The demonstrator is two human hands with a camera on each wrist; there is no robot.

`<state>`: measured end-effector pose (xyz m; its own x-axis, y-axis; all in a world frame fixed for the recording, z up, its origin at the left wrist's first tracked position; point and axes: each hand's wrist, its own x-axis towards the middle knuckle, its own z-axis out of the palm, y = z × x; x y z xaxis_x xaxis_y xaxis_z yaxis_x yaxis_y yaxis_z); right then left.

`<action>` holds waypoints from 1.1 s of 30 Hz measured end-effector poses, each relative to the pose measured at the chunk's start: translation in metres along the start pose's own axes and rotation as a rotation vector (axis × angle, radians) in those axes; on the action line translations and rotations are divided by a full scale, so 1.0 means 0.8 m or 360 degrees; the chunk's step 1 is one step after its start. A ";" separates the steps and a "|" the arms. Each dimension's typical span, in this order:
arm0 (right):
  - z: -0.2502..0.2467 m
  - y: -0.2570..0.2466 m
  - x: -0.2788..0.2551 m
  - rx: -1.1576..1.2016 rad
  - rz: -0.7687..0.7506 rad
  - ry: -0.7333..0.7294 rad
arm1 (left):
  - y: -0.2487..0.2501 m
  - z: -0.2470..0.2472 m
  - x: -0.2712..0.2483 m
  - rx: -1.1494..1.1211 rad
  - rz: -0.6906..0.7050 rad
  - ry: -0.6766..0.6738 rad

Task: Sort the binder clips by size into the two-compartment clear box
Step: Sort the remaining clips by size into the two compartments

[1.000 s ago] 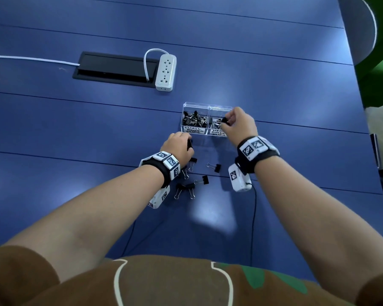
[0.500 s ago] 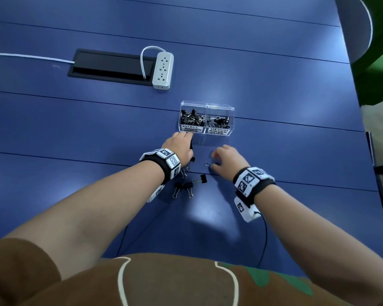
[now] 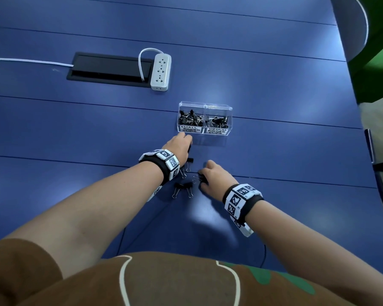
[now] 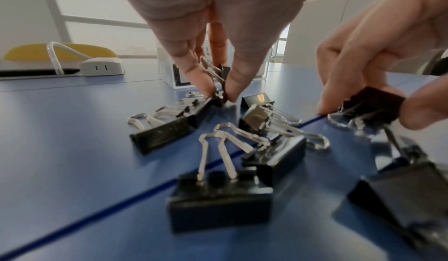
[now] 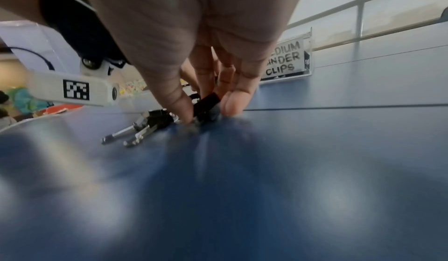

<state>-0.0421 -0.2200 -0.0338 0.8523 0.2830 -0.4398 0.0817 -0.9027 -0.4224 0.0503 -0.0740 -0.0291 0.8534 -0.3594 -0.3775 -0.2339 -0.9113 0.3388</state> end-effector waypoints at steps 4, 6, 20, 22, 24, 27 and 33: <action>0.004 0.004 -0.004 0.0081 0.0089 0.0106 | -0.001 -0.003 -0.002 0.0004 0.0056 -0.0046; 0.002 0.011 -0.006 0.0192 0.0123 0.0156 | 0.000 -0.004 -0.003 -0.0013 0.0053 -0.0038; -0.063 0.060 -0.003 0.1517 0.0628 0.0557 | 0.016 -0.009 -0.003 -0.0510 -0.0087 0.0019; -0.089 0.063 0.015 0.1486 0.0568 0.0672 | 0.018 -0.006 -0.003 -0.0586 -0.0098 0.0055; -0.110 0.064 0.039 0.1378 0.0542 0.0736 | 0.018 -0.006 -0.003 -0.0660 -0.0104 0.0085; -0.132 0.058 0.068 0.1196 0.0517 0.0756 | 0.020 -0.011 -0.002 -0.0666 -0.0103 0.0106; -0.132 0.045 0.069 0.0773 0.0515 0.0756 | 0.034 -0.042 0.010 -0.0643 0.0032 0.0270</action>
<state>0.0622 -0.2710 0.0108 0.9352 -0.2416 -0.2589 -0.3542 -0.6412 -0.6807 0.0667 -0.0947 0.0056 0.9229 -0.3072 -0.2319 -0.0789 -0.7408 0.6671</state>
